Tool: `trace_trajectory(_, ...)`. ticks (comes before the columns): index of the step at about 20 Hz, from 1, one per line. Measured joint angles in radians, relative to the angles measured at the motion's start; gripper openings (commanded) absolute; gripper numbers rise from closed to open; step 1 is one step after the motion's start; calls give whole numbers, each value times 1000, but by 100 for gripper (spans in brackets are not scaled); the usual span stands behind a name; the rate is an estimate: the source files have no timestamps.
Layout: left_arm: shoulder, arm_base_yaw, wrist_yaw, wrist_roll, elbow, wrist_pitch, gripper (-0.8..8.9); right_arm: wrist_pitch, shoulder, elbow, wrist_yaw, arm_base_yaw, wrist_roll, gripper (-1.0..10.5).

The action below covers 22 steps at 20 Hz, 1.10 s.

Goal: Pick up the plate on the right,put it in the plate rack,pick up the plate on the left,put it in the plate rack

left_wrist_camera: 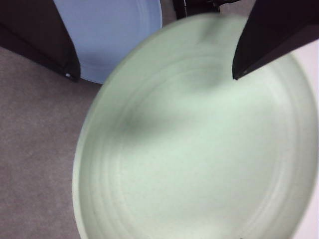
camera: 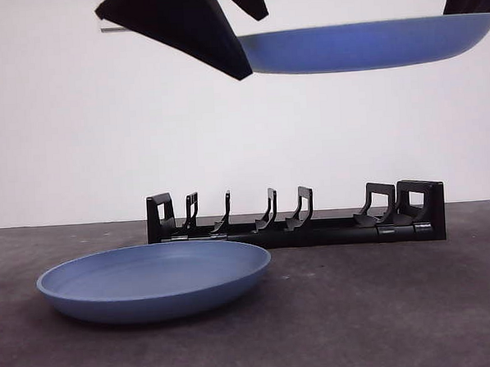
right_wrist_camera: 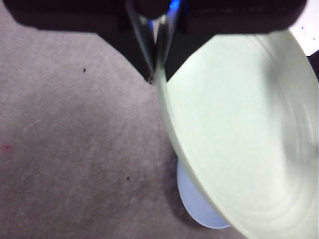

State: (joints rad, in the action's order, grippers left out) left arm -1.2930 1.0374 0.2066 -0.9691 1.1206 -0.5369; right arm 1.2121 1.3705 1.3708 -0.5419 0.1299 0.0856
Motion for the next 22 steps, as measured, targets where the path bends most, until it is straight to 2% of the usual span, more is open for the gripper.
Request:
trace_trajectory(4,-1,0,-24,1,0,0,222,0,0,0,-21,0,-1,-16)
trace_trajectory(7,-1,0,-27,13,0,0,127,0,0,0,-34,0,-3,-16)
trace_trajectory(12,-1,0,-60,38,0,-13,100,0,0,0,-35,0,-3,-16)
trace_trajectory(16,-1,2,-107,44,0,-47,-11,-4,0,0,-35,0,-7,-16)
trace_trajectory(22,-1,21,-132,19,0,-63,-8,-18,0,0,-34,2,-10,-15)
